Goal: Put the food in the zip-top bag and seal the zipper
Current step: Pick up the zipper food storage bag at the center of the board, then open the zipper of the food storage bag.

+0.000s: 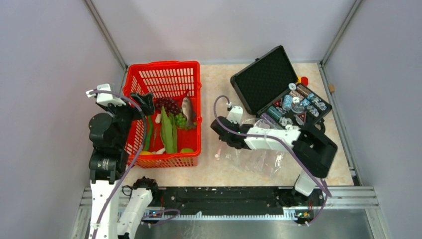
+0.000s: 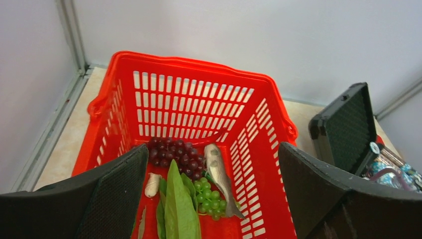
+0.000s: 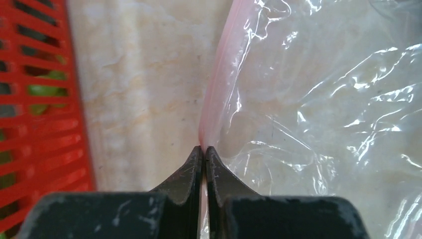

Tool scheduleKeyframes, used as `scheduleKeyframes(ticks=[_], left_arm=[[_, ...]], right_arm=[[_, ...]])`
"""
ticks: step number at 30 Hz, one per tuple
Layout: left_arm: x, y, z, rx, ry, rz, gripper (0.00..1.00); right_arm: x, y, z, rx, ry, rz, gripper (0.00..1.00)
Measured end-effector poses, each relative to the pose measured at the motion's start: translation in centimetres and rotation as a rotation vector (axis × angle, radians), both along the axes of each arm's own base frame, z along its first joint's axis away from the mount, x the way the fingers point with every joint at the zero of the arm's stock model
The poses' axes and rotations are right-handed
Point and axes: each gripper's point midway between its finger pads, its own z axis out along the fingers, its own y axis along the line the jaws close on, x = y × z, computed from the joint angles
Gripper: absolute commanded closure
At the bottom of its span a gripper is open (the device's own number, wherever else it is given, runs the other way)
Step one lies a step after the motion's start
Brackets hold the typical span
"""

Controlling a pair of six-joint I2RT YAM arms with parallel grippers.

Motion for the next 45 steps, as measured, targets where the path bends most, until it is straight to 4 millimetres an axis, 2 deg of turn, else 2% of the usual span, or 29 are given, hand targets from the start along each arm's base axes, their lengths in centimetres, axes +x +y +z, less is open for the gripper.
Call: scheduleKeyframes(ticks=[4, 9, 14, 17, 22, 24, 29, 33, 35, 40, 45], left_arm=[[0.1, -1.5, 0.4, 0.015, -0.001, -0.09, 0.01], [0.1, -4.7, 0.7, 0.036, 0.011, -0.277, 0.01], [-0.4, -9.7, 0.1, 0.021, 0.066, -0.595, 0.01], [-1.0, -12.5, -0.9, 0.014, 0.113, -0.749, 0.01], [-3.7, -18.4, -2.8, 0.058, 0.22, -0.987, 0.03], [-4.8, -20.4, -3.1, 0.072, 0.239, -1.056, 0.04], [-6.5, -24.3, -4.5, 0.107, 0.297, -1.156, 0.04], [-7.2, -26.7, -6.1, 0.14, 0.349, -1.191, 0.13], [-7.2, -27.5, -6.9, 0.156, 0.373, -1.193, 0.18], [-6.9, -28.9, -8.7, 0.178, 0.427, -1.172, 0.21], [-6.6, -30.0, -8.5, 0.148, 0.424, -1.171, 0.29]], right_arm=[[-0.7, -0.4, 3.8, 0.112, -0.074, 0.05, 1.0], [-2.3, -2.6, 8.2, 0.27, -0.19, 0.092, 1.0], [-3.9, -4.6, 11.8, 0.389, -0.289, 0.16, 1.0], [-4.8, -5.2, 15.1, 0.471, -0.368, 0.211, 1.0], [-6.3, -6.3, 20.4, 0.598, -0.494, 0.261, 1.0], [-6.6, -6.8, 21.6, 0.622, -0.522, 0.265, 1.0], [-6.8, -7.2, 22.3, 0.615, -0.516, 0.263, 1.0], [-6.8, -7.3, 22.7, 0.598, -0.499, 0.26, 1.0], [-6.8, -7.4, 22.9, 0.598, -0.494, 0.258, 1.0], [-6.9, -7.5, 22.7, 0.587, -0.479, 0.256, 1.0], [-6.8, -7.2, 22.4, 0.583, -0.466, 0.256, 1.0]])
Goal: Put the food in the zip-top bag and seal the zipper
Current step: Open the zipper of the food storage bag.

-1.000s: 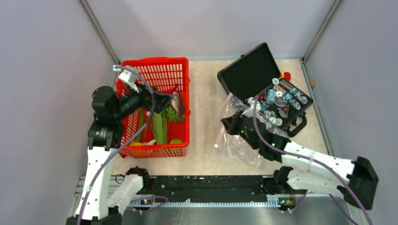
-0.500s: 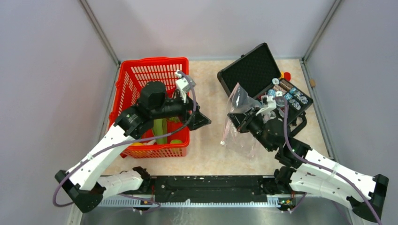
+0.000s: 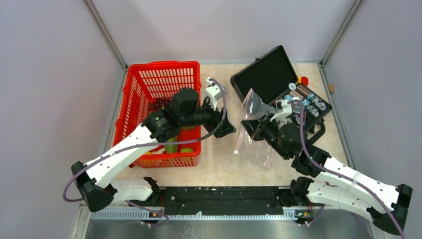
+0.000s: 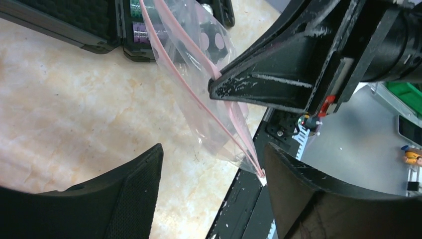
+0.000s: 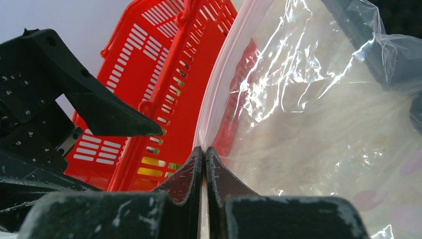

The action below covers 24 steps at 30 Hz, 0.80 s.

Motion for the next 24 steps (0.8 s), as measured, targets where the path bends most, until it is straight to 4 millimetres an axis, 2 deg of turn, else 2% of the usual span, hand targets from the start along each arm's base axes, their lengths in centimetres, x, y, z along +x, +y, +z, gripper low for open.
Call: scheduleKeyframes(ticks=[6, 14, 22, 24], left_arm=[[1.1, -1.3, -0.4, -0.021, 0.018, 0.034, 0.37], [1.6, -2.3, -2.0, -0.019, 0.072, 0.046, 0.5], [1.9, -2.8, -3.1, -0.002, 0.1, 0.05, 0.56], [2.0, -3.0, -3.4, 0.001, 0.108, 0.047, 0.66]], right_arm=[[0.0, 0.2, -0.3, 0.0, 0.013, 0.003, 1.0], [-0.1, 0.2, 0.1, 0.033, 0.025, 0.0, 1.0], [-0.4, 0.1, 0.5, 0.055, 0.024, 0.006, 1.0], [-0.4, 0.1, 0.5, 0.056, 0.026, 0.009, 1.0]])
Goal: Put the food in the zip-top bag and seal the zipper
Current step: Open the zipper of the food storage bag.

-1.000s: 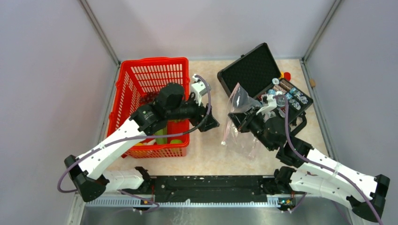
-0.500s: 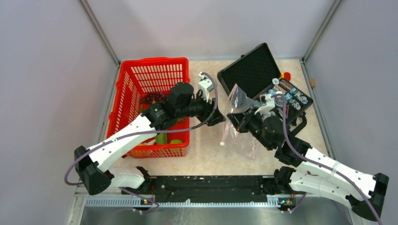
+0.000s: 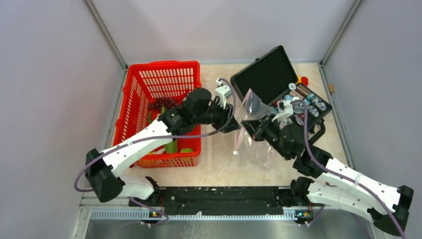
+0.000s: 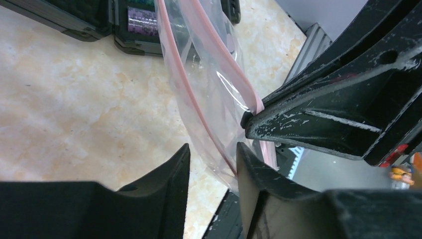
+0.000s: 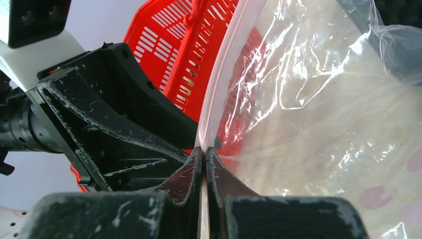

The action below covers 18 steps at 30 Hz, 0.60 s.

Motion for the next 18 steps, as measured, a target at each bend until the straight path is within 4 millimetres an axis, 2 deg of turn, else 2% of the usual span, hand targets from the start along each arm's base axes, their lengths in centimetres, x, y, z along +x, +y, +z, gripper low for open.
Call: scheduleKeyframes(ticks=[5, 9, 14, 16, 18], left_arm=[[-0.2, -0.5, -0.3, -0.01, 0.021, -0.019, 0.98], [0.1, -0.5, -0.4, -0.001, 0.01, -0.007, 1.0], [1.0, 0.0, -0.9, 0.029, -0.019, 0.044, 1.0], [1.1, 0.3, -1.0, 0.034, -0.027, 0.058, 1.0], [1.0, 0.7, -0.8, 0.033, -0.035, 0.068, 1.0]], right_arm=[[-0.1, 0.0, -0.2, 0.0, 0.008, 0.003, 1.0], [-0.1, 0.0, -0.2, -0.003, 0.012, 0.006, 1.0], [-0.5, -0.4, 0.2, -0.034, 0.039, 0.009, 0.64], [-0.8, -0.8, 0.7, -0.047, 0.059, 0.006, 0.52], [-1.1, -1.2, 1.3, -0.049, 0.076, 0.001, 0.46]])
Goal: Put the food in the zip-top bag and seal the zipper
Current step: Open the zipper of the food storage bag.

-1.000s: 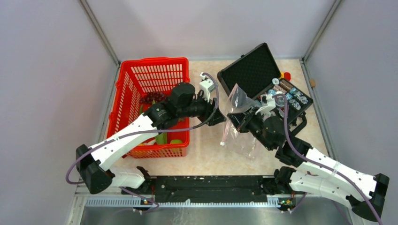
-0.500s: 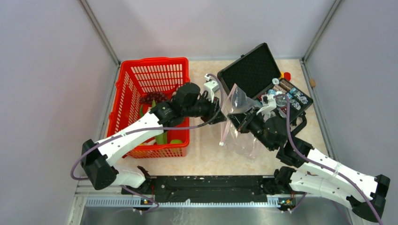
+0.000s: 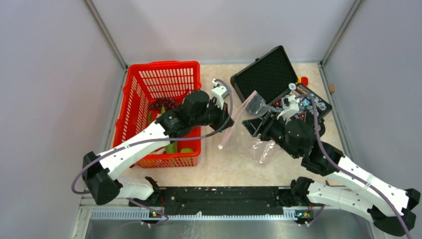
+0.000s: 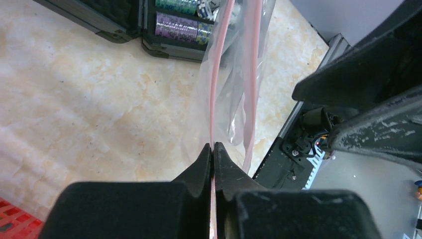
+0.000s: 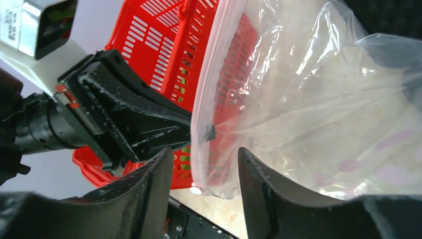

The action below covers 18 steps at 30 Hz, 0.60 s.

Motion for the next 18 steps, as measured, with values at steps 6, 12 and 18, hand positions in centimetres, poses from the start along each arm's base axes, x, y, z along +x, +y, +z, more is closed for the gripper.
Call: scheduleKeyframes(ticks=[6, 12, 18], left_arm=[[-1.5, 0.0, 2.3, -0.04, -0.055, -0.001, 1.0], [-2.7, -0.7, 3.9, 0.005, -0.129, 0.04, 1.0], [-2.3, -0.2, 4.6, 0.051, -0.19, 0.117, 1.0]], right_arm=[[-0.7, -0.9, 0.5, -0.04, 0.054, -0.004, 0.42], [-1.0, 0.3, 1.6, -0.05, 0.077, 0.042, 0.42], [-0.4, 0.4, 1.1, -0.081, 0.141, 0.001, 0.55]])
